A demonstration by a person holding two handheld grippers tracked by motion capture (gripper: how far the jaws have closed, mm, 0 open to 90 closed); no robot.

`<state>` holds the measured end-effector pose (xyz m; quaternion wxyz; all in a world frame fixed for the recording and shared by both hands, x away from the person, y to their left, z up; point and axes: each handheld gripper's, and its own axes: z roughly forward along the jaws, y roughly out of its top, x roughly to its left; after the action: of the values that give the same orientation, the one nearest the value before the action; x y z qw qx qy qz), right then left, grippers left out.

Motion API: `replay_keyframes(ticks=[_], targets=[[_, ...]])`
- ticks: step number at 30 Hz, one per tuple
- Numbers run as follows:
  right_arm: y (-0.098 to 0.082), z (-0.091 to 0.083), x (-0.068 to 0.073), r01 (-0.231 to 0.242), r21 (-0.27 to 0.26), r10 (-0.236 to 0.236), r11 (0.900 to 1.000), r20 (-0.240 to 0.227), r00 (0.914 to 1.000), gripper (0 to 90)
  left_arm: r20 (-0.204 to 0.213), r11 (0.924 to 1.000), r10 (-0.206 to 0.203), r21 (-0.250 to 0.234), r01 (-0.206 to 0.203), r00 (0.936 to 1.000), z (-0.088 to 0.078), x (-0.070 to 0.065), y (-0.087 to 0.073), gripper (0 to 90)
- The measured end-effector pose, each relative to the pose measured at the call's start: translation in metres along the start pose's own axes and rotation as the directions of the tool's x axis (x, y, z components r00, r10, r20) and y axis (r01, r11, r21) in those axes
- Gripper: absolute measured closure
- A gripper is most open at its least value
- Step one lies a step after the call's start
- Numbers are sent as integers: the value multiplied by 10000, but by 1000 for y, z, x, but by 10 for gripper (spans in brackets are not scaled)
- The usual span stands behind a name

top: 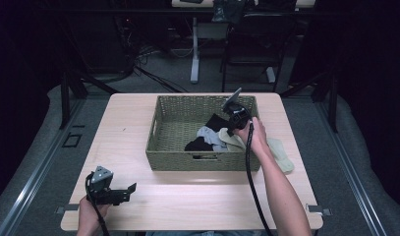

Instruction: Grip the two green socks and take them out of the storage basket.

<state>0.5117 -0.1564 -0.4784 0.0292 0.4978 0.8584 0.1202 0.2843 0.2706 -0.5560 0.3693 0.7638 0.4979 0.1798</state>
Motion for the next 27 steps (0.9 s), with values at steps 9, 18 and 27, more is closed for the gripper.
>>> replay_keyframes(ticks=[9, 18, 27], targets=[[-3, -43, 2, 137, -706, -136, 9974, 14, 9999, 872, 36, 10000, 10, -5, -10, 10000, 0, 0, 0, 10], [-3, -79, 8, 421, -1039, -403, 9937, 190, 9990, 872, 33, 10000, 23, -20, -23, 10000, 1, 0, 0, 10], [2, -111, 15, 616, -1338, -586, 9891, 263, 9979, 875, 59, 10000, 15, -15, -15, 10000, 1, 0, 0, 10]])
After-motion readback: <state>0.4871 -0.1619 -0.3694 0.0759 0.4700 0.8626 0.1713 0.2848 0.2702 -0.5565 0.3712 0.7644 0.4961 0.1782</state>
